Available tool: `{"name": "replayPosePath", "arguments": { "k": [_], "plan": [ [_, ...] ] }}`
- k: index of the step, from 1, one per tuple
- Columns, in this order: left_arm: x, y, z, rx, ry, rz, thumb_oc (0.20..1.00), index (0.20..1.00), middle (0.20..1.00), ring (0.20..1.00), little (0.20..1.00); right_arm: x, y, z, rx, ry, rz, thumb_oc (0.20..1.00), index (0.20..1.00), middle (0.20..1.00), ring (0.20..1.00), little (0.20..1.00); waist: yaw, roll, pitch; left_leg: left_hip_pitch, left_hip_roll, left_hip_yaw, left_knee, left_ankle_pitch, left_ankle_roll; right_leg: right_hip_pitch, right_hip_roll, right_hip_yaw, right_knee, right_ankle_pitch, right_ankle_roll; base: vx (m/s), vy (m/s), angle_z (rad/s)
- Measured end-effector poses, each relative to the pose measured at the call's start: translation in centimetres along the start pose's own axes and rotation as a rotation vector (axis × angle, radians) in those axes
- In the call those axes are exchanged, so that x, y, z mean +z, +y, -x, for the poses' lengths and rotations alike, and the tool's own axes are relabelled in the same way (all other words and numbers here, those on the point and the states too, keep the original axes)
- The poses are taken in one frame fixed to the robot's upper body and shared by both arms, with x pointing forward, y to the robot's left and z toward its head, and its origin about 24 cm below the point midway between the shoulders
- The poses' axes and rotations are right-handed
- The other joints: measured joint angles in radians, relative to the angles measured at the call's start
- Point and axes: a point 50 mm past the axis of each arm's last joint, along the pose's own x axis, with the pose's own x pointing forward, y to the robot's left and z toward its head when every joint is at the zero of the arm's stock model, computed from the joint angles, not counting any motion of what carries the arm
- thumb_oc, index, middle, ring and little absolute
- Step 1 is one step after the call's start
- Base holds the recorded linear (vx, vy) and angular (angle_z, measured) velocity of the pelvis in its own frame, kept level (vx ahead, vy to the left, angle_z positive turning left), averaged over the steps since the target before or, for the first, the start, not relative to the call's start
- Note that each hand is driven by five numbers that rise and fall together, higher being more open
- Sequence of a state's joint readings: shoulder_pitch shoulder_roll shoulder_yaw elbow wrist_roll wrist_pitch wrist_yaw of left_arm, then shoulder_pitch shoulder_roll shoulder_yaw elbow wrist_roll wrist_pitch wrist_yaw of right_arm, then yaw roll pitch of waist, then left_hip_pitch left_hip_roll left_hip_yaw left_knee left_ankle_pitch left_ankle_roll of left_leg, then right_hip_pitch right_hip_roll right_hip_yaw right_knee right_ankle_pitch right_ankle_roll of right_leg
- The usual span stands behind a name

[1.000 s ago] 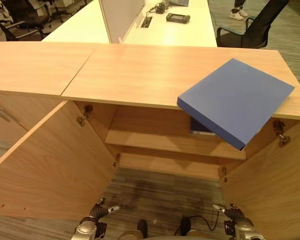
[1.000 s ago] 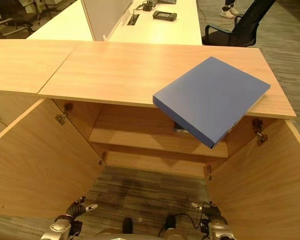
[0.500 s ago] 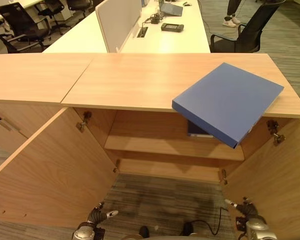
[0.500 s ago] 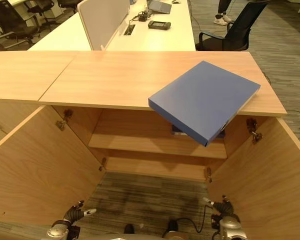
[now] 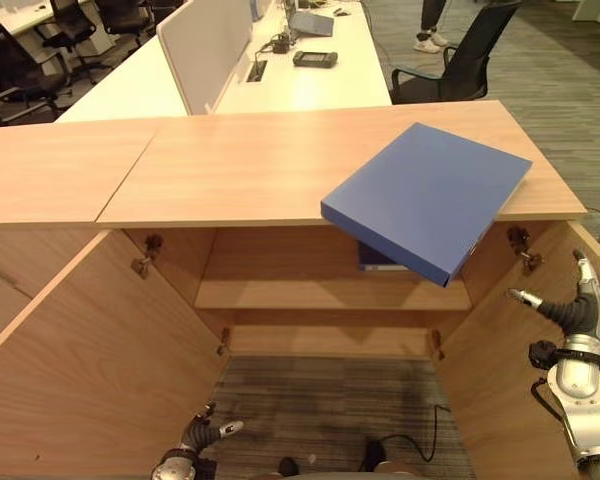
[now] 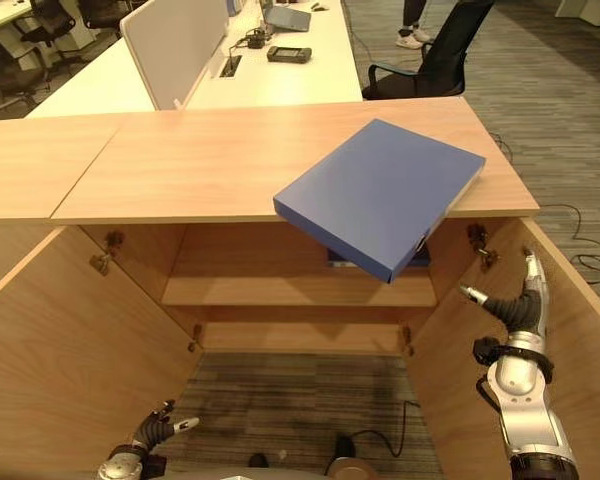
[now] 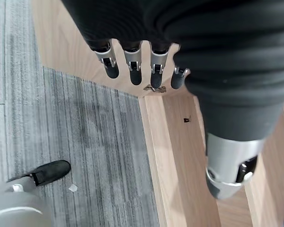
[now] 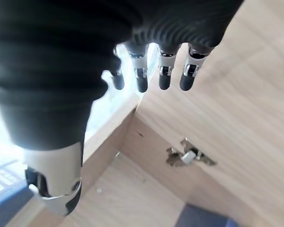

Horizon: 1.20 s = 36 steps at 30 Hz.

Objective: Put the empty folder in the office cabinet

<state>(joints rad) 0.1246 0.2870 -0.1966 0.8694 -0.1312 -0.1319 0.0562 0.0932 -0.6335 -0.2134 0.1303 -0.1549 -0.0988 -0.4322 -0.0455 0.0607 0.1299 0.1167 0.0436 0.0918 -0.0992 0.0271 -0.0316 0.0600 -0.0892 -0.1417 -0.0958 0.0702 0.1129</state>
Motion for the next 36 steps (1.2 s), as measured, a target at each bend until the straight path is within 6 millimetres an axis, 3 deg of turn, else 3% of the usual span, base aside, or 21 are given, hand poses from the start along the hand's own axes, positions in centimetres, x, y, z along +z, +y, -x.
{"name": "replayPosePath", "arguments": {
  "k": [2,7,13,24,36],
  "plan": [
    [0.1,0.0,0.0,-0.001,-0.006,-0.001,1.0,1.0,1.0,1.0,1.0,1.9,-1.4,-0.8,-0.062,-0.119,0.074,1.0,1.0,1.0,1.0,1.0,-0.001,-0.001,0.004,0.001,0.0,0.003,0.0,0.0,0.001,-0.004,0.001,0.005,0.0,0.001,0.0,0.01,-0.007,-0.05],
    [0.4,-0.1,-0.1,0.0,-0.015,-0.002,1.0,1.0,1.0,1.0,1.0,4.0,-3.1,-1.6,-0.18,-0.223,0.122,1.0,1.0,1.0,1.0,1.0,0.001,-0.004,0.002,0.001,0.002,0.004,0.0,0.0,0.0,-0.003,0.004,0.008,0.0,0.004,-0.005,0.04,-0.007,-0.01],
    [0.5,0.0,0.0,0.004,-0.034,-0.016,1.0,1.0,1.0,1.0,1.0,7.0,-5.3,-2.8,-0.217,-0.459,0.453,1.0,1.0,1.0,1.0,1.0,0.002,-0.014,0.008,0.002,0.002,0.002,0.0,-0.002,0.0,0.004,0.004,0.005,0.0,0.004,-0.005,0.0,-0.003,0.01],
    [0.9,0.9,0.3,0.025,-0.078,-0.032,1.0,1.0,1.0,1.0,1.0,9.3,-4.2,-3.8,-0.074,-0.701,0.81,1.0,1.0,1.0,1.0,1.0,0.002,-0.035,0.008,0.002,0.003,-0.015,0.0,-0.003,0.001,0.012,0.004,-0.01,0.0,0.002,-0.003,0.01,-0.005,0.04],
    [1.5,1.0,0.3,0.04,-0.113,-0.034,1.0,1.0,1.0,1.0,1.0,10.4,-2.0,-3.6,0.044,-0.801,0.824,1.0,1.0,1.0,1.0,1.0,0.018,-0.038,0.005,-0.003,0.003,-0.037,0.001,0.0,-0.001,0.014,0.003,-0.032,0.0,0.002,-0.004,0.01,-0.005,0.04]
  ]
}}
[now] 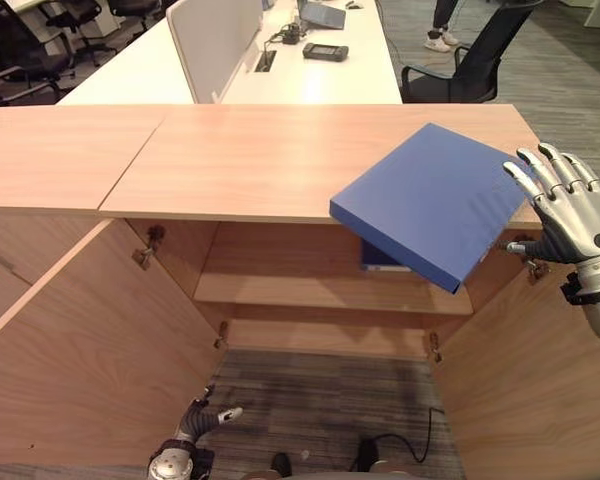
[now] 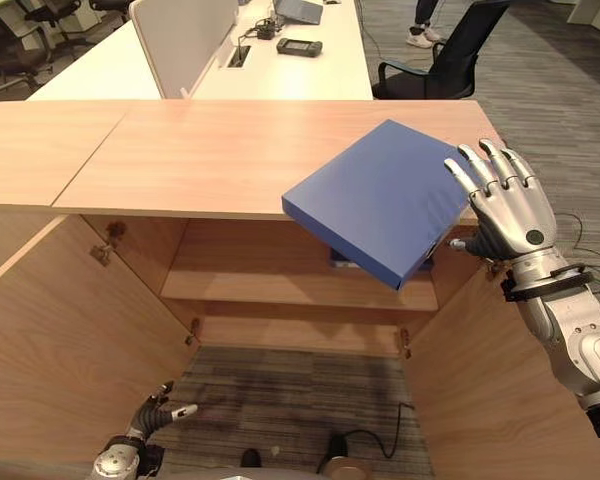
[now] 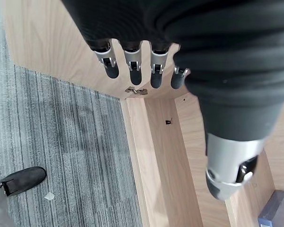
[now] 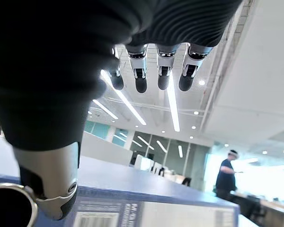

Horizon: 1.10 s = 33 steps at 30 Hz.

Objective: Put the empty folder in the office cabinet

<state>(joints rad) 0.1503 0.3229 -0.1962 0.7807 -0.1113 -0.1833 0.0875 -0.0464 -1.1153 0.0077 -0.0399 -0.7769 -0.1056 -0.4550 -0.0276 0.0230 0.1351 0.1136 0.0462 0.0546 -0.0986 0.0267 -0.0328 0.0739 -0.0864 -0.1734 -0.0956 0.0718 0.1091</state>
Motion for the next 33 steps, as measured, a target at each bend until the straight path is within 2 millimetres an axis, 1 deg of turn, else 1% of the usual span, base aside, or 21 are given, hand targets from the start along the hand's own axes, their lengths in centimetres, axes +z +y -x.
{"name": "replayPosePath", "arguments": {
  "k": [4,7,11,14,19,27,30,33],
  "plan": [
    [0.1,0.0,0.0,0.006,-0.007,0.002,1.0,1.0,1.0,1.0,1.0,0.3,0.2,-0.2,0.006,-0.012,-0.009,1.0,1.0,1.0,1.0,1.0,0.012,0.0,0.0,0.001,0.0,-0.004,0.002,0.001,-0.001,0.001,0.0,-0.005,0.0,0.0,0.0,0.0,-0.001,0.02],
    [0.2,0.1,0.0,0.01,-0.015,0.003,1.0,1.0,1.0,1.0,1.0,0.9,0.3,-0.5,0.007,-0.039,-0.031,1.0,1.0,1.0,1.0,1.0,0.012,0.0,0.0,-0.001,0.0,-0.007,0.0,0.001,-0.001,0.004,0.0,-0.006,0.0,0.0,0.0,0.0,0.0,0.0],
    [0.8,0.1,0.0,0.013,-0.042,0.029,1.0,1.0,1.0,1.0,1.0,1.3,0.6,-0.4,0.019,-0.054,-0.042,1.0,1.0,1.0,1.0,1.0,0.019,-0.001,0.0,0.0,0.0,-0.011,0.0,0.001,-0.001,0.009,0.0,-0.01,0.0,-0.002,0.0,0.0,-0.003,0.03],
    [0.8,0.1,0.0,0.014,-0.045,0.034,1.0,1.0,1.0,1.0,1.0,1.5,0.9,-0.3,0.022,-0.049,-0.06,1.0,1.0,1.0,1.0,1.0,0.021,-0.002,0.001,0.003,0.0,-0.012,0.0,0.001,-0.001,0.012,0.0,-0.011,0.0,-0.003,-0.001,0.0,0.0,0.0],
    [0.8,0.2,0.0,0.017,-0.045,0.036,1.0,1.0,1.0,1.0,1.0,1.6,1.0,-0.3,0.033,-0.047,-0.067,1.0,1.0,1.0,1.0,1.0,0.024,-0.003,0.001,0.004,0.0,-0.016,0.0,0.001,-0.001,0.015,0.0,-0.017,0.0,-0.003,-0.001,0.0,-0.001,0.01],
    [0.8,0.3,0.0,0.02,-0.044,0.037,1.0,1.0,1.0,1.0,1.0,2.1,1.8,0.0,0.063,-0.051,-0.088,1.0,1.0,1.0,1.0,1.0,0.033,-0.003,0.001,0.004,0.0,-0.022,0.0,0.002,-0.002,0.019,0.0,-0.023,0.0,-0.004,0.0,0.0,-0.002,0.01],
    [0.8,0.4,0.0,0.023,-0.045,0.034,1.0,1.0,1.0,1.0,1.0,1.7,2.2,0.2,0.085,-0.033,-0.088,1.0,1.0,1.0,1.0,1.0,0.034,-0.004,0.002,0.004,0.0,-0.029,0.0,0.002,-0.002,0.023,-0.001,-0.03,0.0,-0.005,0.002,0.0,-0.008,0.06],
    [0.9,0.5,0.0,0.023,-0.049,0.034,1.0,1.0,1.0,1.0,1.0,1.8,2.5,0.3,0.095,-0.02,-0.109,1.0,1.0,1.0,1.0,1.0,0.036,-0.005,0.002,0.004,0.0,-0.032,0.0,0.002,-0.003,0.024,-0.001,-0.031,0.0,-0.007,0.002,0.0,-0.002,0.01]
  ]
}}
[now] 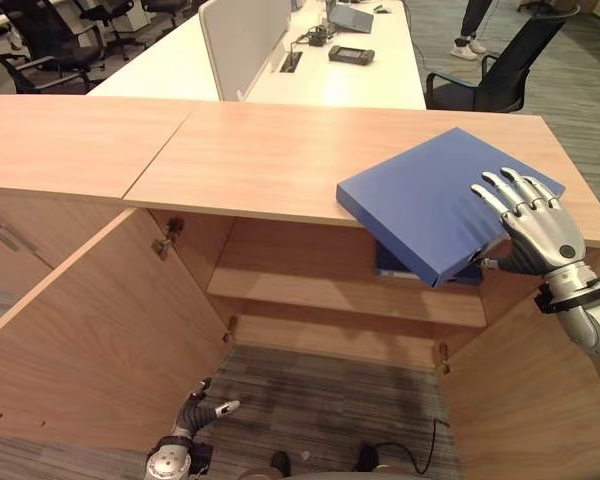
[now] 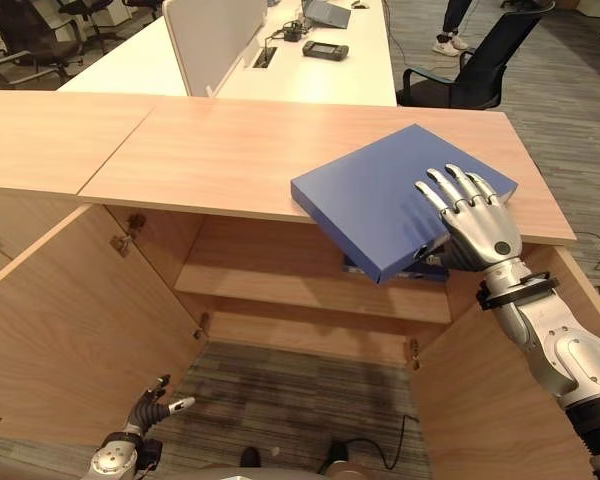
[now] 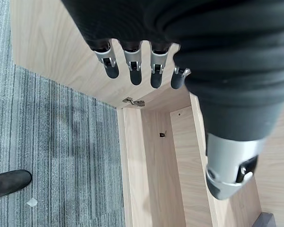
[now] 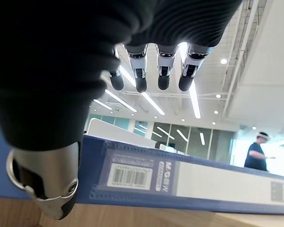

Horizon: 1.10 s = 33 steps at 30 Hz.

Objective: Put the empty folder in the office cabinet

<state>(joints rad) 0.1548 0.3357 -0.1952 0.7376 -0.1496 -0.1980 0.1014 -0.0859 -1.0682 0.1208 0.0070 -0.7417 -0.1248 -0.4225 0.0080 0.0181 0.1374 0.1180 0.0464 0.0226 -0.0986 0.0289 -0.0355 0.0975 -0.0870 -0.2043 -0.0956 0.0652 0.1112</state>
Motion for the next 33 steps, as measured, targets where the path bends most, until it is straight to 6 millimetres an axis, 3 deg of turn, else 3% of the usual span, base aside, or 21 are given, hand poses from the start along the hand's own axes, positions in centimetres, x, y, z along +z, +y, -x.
{"name": "replayPosePath", "arguments": {
  "k": [16,32,33],
  "plan": [
    [0.1,0.4,0.0,0.014,-0.005,-0.009,1.0,1.0,1.0,1.0,1.0,1.7,1.9,0.5,0.083,-0.035,-0.07,1.0,1.0,1.0,1.0,1.0,0.001,-0.012,0.007,0.001,0.0,-0.002,0.0,0.0,0.0,0.002,0.0,-0.001,0.0,-0.001,0.0,0.0,0.0,0.0],
    [0.1,0.5,0.0,0.025,-0.005,-0.009,1.0,1.0,1.0,1.0,1.0,2.3,1.7,-0.4,0.037,-0.029,-0.106,1.0,1.0,1.0,1.0,1.0,0.004,-0.011,0.008,0.001,0.0,-0.013,0.0,0.0,0.0,0.008,0.0,-0.014,0.0,-0.005,-0.002,0.0,0.001,0.01],
    [0.1,0.5,0.0,0.025,-0.004,-0.009,1.0,1.0,1.0,1.0,1.0,2.3,1.6,-0.5,0.033,-0.03,-0.106,0.683,0.683,0.683,0.683,0.683,0.005,-0.011,0.008,0.001,0.0,-0.016,0.0,0.0,-0.001,0.01,0.0,-0.017,0.0,-0.006,-0.001,0.0,0.007,0.08]
  ]
}}
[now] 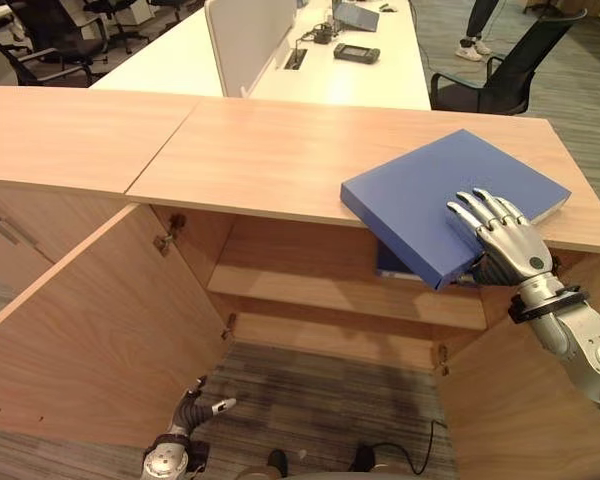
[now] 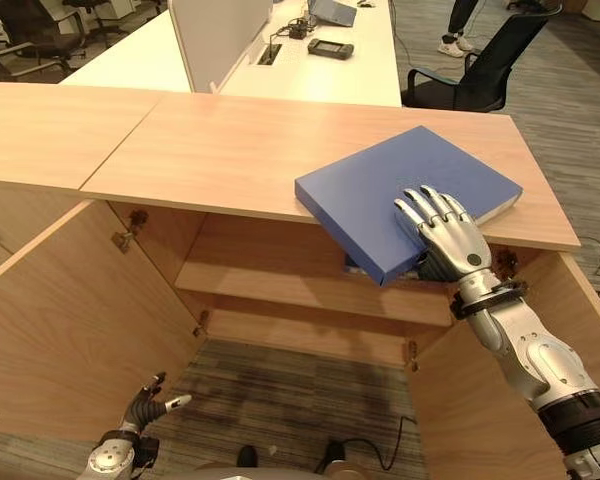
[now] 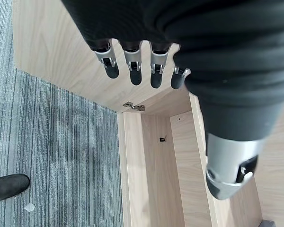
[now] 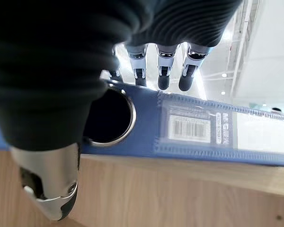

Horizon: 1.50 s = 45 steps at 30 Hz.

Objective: Put the empty folder in the office cabinet

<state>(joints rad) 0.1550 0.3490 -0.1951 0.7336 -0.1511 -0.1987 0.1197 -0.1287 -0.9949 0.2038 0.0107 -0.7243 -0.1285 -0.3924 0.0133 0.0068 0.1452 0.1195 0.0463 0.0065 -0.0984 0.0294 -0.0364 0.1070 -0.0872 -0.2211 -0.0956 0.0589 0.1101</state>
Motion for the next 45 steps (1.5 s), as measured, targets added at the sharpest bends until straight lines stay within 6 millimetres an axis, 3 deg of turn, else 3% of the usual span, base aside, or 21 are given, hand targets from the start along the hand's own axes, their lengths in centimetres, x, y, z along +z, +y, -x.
{"name": "replayPosePath", "arguments": {
  "k": [1,14,26,29,37,45],
  "plan": [
    [0.0,0.0,0.0,0.0,0.001,0.0,1.0,1.0,1.0,1.0,1.0,0.0,0.0,0.0,0.0,0.0,-0.001,0.2,0.2,0.2,0.2,0.2,0.006,0.0,0.0,-0.001,0.0,-0.002,0.0,0.0,0.0,0.0,0.0,-0.002,0.0,-0.001,0.0,0.0,0.004,0.06],
    [-0.1,0.1,0.0,0.003,0.002,-0.001,1.0,1.0,1.0,1.0,1.0,0.0,-1.3,-1.1,-0.101,-0.001,0.005,0.2,0.2,0.2,0.2,0.2,0.031,-0.003,-0.001,-0.002,0.0,-0.013,0.0,0.001,-0.002,0.005,0.0,-0.012,0.0,-0.002,0.0,0.0,0.001,0.01],
    [-0.1,0.2,0.0,0.014,0.002,0.001,1.0,1.0,1.0,1.0,1.0,0.2,-1.3,-1.2,-0.131,0.016,-0.023,0.2,0.2,0.2,0.2,0.2,0.028,-0.009,-0.001,0.002,0.0,-0.013,0.0,0.001,-0.002,0.009,0.0,-0.012,0.0,-0.003,0.0,0.0,0.0,0.0],
    [0.0,0.2,0.0,0.016,0.0,0.002,1.0,1.0,1.0,1.0,1.0,0.0,-2.4,-1.4,-0.176,0.03,-0.051,0.2,0.2,0.2,0.2,0.2,0.026,-0.009,-0.001,0.002,0.0,-0.013,0.0,0.001,-0.002,0.008,0.0,-0.012,0.0,-0.003,0.0,0.0,0.0,0.0],
    [0.1,0.2,-0.1,0.02,-0.001,0.005,1.0,1.0,1.0,1.0,1.0,0.1,-7.6,-2.3,-0.428,0.019,-0.155,0.2,0.2,0.2,0.2,0.2,0.018,-0.011,-0.003,-0.002,-0.001,-0.01,0.001,0.001,-0.002,0.0,0.0,-0.007,0.0,-0.002,-0.001,0.0,0.0,0.0],
    [0.3,0.3,-0.2,0.032,-0.001,0.029,1.0,1.0,1.0,1.0,1.0,-1.3,-11.7,-2.9,-0.643,0.057,-0.211,0.2,0.2,0.2,0.2,0.2,0.021,-0.016,-0.006,-0.003,-0.001,-0.009,0.007,0.001,-0.002,-0.002,0.001,-0.005,0.003,-0.002,0.0,-0.01,0.01,0.0]
  ]
}}
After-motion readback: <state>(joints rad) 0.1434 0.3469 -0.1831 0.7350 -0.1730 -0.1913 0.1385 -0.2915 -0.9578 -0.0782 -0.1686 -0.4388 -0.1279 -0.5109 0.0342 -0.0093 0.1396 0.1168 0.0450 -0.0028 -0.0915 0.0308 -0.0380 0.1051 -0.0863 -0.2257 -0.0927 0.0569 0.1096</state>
